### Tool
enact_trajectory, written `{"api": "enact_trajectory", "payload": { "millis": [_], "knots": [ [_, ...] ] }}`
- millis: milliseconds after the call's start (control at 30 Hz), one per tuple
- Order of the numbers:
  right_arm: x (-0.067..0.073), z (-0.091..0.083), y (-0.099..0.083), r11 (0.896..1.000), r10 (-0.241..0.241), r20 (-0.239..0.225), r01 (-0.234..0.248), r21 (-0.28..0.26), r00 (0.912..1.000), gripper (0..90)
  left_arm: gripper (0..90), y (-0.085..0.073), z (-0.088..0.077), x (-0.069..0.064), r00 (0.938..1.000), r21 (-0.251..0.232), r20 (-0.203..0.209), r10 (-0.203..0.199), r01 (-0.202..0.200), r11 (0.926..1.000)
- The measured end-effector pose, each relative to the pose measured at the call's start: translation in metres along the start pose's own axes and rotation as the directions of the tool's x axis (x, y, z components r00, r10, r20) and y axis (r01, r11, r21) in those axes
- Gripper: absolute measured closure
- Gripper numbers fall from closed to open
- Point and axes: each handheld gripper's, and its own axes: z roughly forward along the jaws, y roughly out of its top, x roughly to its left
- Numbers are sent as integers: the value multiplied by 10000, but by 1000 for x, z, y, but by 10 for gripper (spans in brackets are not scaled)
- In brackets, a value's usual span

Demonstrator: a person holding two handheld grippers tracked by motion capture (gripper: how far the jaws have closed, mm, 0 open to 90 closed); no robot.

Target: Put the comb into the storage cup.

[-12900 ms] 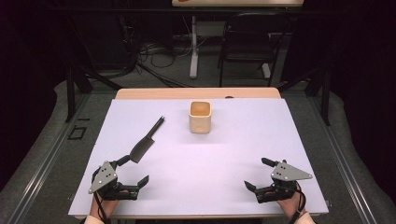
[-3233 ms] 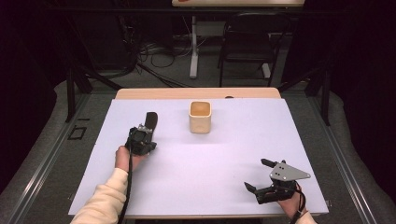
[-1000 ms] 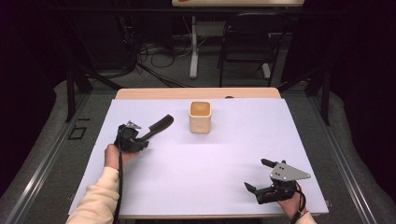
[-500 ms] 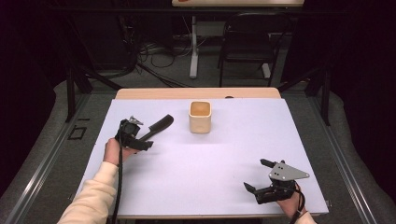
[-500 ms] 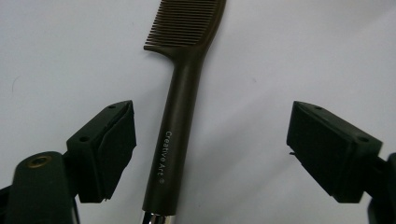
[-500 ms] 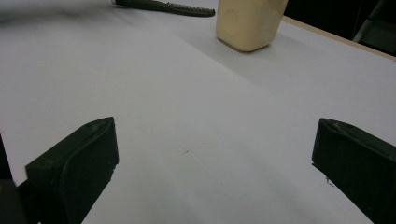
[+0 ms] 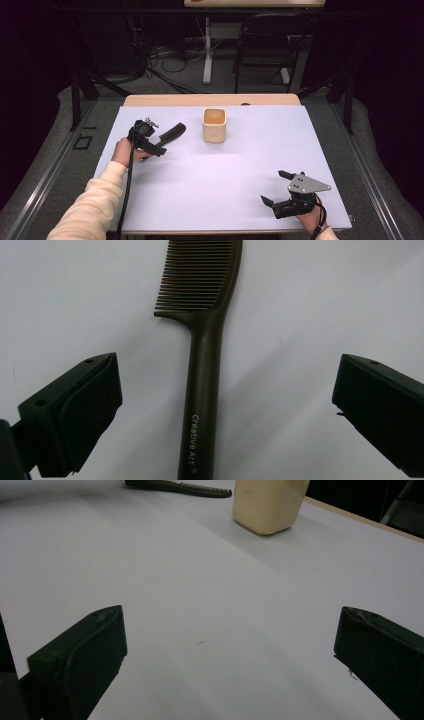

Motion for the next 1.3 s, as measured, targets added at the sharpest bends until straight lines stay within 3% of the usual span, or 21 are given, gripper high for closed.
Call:
{"api": "enact_trajectory", "payload": {
  "millis": [67, 100, 167, 233, 267, 533, 633, 1000, 1133, 1300],
  "knots": [
    [0, 0, 0, 10000, 3, -20, -3, -12, 10000, 2, 0, 3, 2, 1, 9995, 278, -155, 266, -262, 9993],
    [0, 0, 0, 10000, 8, -23, -8, -6, 10000, 2, 35, 4, 3, 0, 9992, 351, -126, 378, -373, 9987],
    [0, 0, 0, 10000, 14, 8, -14, 6, 10000, 2, 195, 5, 7, 0, 9979, 729, -154, 628, -616, 9954],
    [0, 0, 0, 10000, 44, 14, -44, 18, 10000, 2, 210, 6, 10, 1, 9967, 962, -139, 795, -778, 9923],
    [0, 0, 0, 10000, 55, 19, -55, 33, 10000, 2, 283, 6, 10, 2, 9967, 967, -62, 807, -797, 9921],
    [0, 0, 0, 10000, 60, 27, -60, 36, 10000, 2, 476, 18, 11, 12, 9970, 1104, 553, 549, -607, 9920],
    [-1, 0, 0, 10000, 67, 5, -67, 16, 10000, 2, 539, 22, 12, 15, 9964, 1223, 606, 586, -657, 9903],
    [-1, 0, 0, 10000, 77, -27, -77, 32, 10000, 2, 614, 33, 21, 18, 9937, 1847, 725, 851, -972, 9780],
    [-1, 0, 0, 10000, 70, -30, -70, 43, 10000, 2, 619, 34, 25, 17, 9915, 2196, 695, 1096, -1223, 9679],
    [-1, 0, 0, 10000, 72, -42, -72, 39, 10000, 2, 654, 34, 29, 18, 9912, 2435, 642, 1158, -1281, 9614]
  ]
}}
